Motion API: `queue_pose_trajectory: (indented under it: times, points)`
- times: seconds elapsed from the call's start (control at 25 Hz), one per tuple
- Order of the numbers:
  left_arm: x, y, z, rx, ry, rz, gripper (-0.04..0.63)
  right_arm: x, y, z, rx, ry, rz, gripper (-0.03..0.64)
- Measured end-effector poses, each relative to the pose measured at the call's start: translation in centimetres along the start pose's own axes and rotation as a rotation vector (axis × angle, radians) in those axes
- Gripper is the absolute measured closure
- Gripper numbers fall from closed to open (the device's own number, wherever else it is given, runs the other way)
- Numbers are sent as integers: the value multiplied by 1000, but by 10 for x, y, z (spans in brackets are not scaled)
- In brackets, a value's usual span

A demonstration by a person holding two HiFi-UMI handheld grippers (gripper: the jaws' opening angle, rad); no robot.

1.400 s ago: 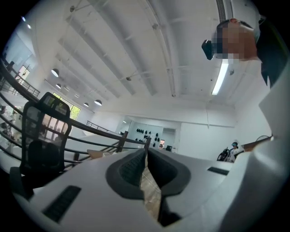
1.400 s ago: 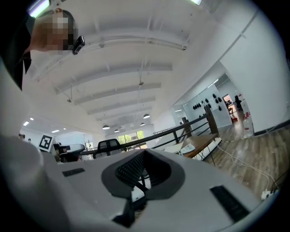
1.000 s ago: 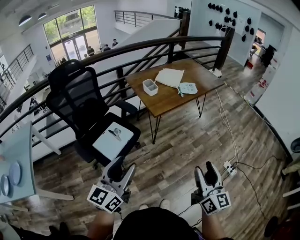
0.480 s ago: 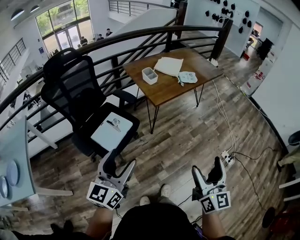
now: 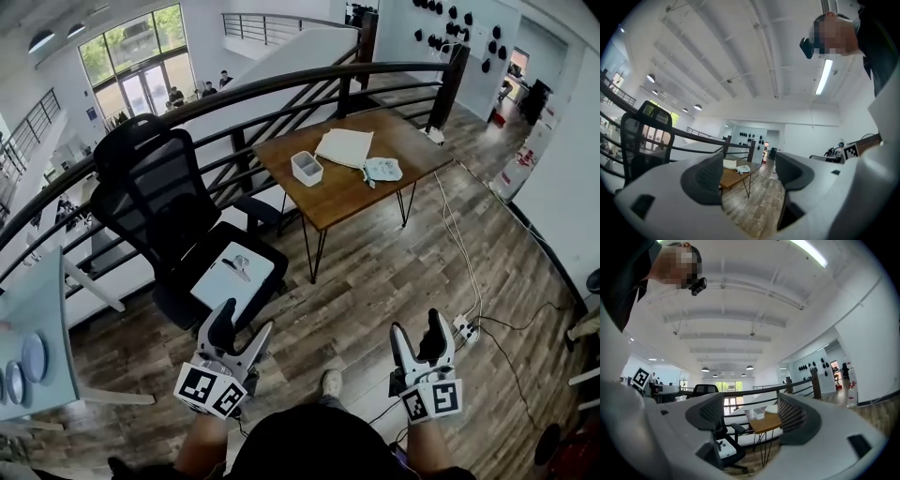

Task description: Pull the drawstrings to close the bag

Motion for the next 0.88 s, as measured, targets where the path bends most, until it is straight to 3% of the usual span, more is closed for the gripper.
queue_pose_trajectory:
  times: [0.24,0.6,0.88]
  points:
    - [-35,0,-4,-20,-8,-26,256,-43,-23,10,-21,40,-79,175]
    - [-106,-19,-3,-31,-20,-56,256,-83,-82,6,-16,43,-129,186]
    - [-154,-42,8,-90,-11,-84,255,-88,-140,10,-39,42,-105,195]
Point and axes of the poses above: the fingertips, and each gripper's own axes: x backward along the fingers, y to its left, z out of its underside, the point moved 4 cm from there along x, backward along the fingers, and after that the axes turned 6 degrees about -z, right-handed, at the moved point
